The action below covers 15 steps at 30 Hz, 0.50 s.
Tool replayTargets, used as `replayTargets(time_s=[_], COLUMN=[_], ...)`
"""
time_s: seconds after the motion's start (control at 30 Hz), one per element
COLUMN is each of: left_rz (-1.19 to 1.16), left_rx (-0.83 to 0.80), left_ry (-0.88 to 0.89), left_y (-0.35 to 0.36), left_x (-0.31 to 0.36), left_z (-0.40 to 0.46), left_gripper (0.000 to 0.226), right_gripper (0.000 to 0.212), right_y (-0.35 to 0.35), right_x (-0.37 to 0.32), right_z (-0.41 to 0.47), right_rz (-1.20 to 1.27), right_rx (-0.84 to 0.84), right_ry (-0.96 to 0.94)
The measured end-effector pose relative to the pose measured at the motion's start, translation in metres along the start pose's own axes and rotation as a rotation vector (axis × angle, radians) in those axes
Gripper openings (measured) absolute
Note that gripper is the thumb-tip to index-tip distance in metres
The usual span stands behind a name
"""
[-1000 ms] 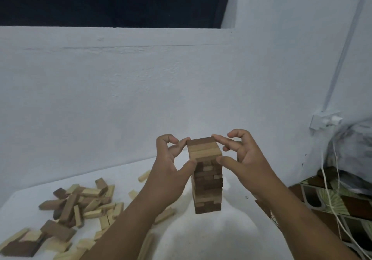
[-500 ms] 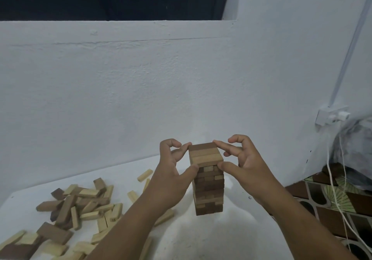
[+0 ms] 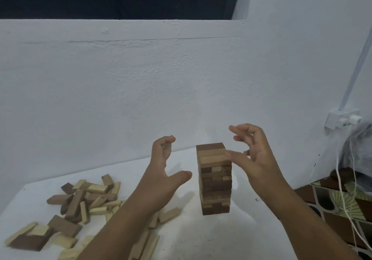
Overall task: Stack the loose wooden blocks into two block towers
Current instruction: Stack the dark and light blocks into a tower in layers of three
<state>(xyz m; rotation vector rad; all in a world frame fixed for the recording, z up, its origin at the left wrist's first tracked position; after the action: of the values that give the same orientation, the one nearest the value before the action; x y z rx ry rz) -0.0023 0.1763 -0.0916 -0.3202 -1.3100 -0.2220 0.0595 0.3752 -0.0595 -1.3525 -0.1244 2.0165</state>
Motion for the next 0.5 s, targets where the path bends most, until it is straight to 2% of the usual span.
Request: replayTargets(time_s=[0.17, 0.3, 0.43, 0.5], left_rz=[0.057, 0.132, 0.179, 0.270], left_rx=[0.106, 0.241, 0.362, 0.359], left_ry=[0.132, 0.085, 0.019, -0.052], left_y=[-0.057, -0.123, -0.186, -0.213], left_x=[0.027, 0.019, -0.005, -0.024], left_z=[-0.030, -0.063, -0.092, -0.101], left_gripper=[0.043, 0.029, 0.028, 0.023], right_gripper=[0.040, 0.033, 0.030, 0.028], right_y=[0.034, 0.111, 0.187, 0.220], right_x=[-0.070, -0.104, -0.102, -0.098], right_z=[-0.012, -0.027, -0.037, -0.042], right_rz=[-0.132, -0.188, -0.207, -0.229], right_rx=[0.007, -0.183, -0.375, -0.443], right_ry=[-0.198, -0.304, -0.296, -0.288])
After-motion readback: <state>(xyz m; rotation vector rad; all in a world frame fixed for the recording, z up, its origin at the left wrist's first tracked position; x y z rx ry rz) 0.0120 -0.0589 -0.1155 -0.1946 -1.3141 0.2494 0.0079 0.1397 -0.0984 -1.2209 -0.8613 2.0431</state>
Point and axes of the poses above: each hand's wrist, its own z-axis towards the middle knuckle, its own y-axis out of the palm, x = y × z, the point moved 10 cm from there along z, towards the middle knuckle, and after that the axes turned 15 degrees about -z, right-handed, at the moved point
